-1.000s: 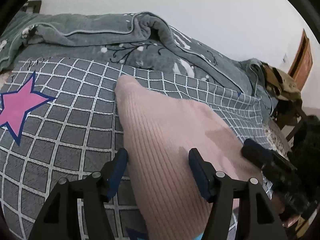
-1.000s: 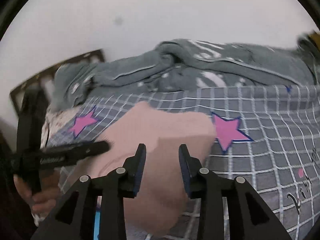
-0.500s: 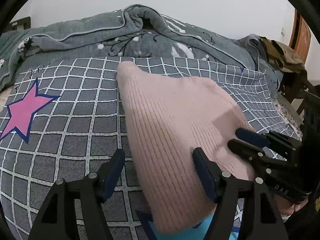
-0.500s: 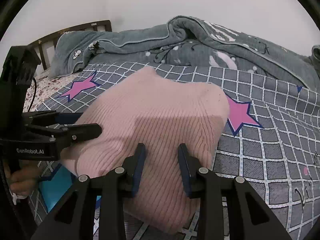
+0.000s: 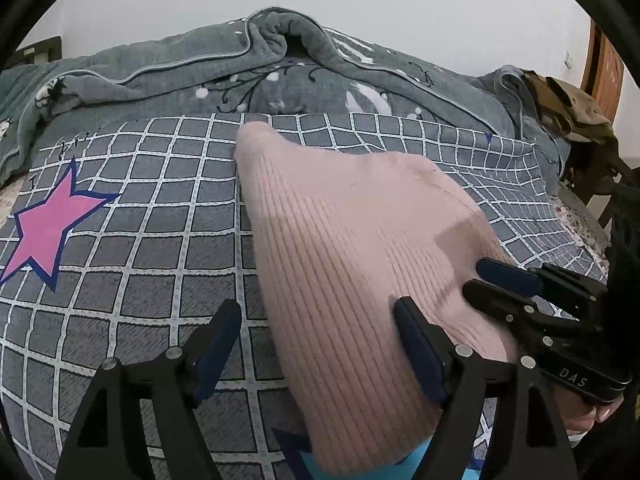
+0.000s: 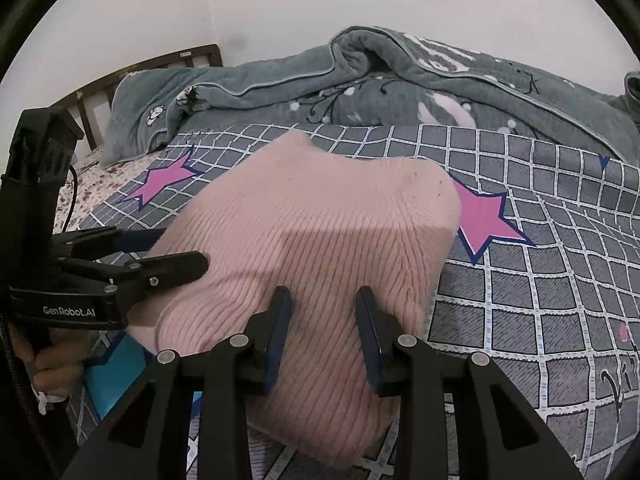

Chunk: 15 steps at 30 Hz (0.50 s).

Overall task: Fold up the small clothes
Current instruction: 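Press and smooth the folded sweater with both grippers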

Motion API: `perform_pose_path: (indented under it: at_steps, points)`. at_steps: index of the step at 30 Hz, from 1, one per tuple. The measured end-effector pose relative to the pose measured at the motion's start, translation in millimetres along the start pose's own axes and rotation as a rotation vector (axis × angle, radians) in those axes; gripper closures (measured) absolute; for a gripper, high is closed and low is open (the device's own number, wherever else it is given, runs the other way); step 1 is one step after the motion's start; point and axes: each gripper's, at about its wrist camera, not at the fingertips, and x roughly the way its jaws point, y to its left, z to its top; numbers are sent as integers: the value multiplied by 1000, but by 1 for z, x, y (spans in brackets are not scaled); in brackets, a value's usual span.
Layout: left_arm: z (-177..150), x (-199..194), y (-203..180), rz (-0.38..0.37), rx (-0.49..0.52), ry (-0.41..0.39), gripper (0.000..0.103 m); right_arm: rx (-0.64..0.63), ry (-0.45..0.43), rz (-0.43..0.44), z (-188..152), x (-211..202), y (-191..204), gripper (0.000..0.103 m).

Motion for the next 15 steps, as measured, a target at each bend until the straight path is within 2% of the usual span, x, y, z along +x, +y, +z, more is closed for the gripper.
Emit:
perform_pose_path:
  at_steps: [6,15]
  points:
    - [0,1,0,-2,-14,-12,22,-2,-4,-2,0,-1,-1,70]
    - [-1,-10,-8,58,20,-104,23,12,-16,5,1,-4,-2,70]
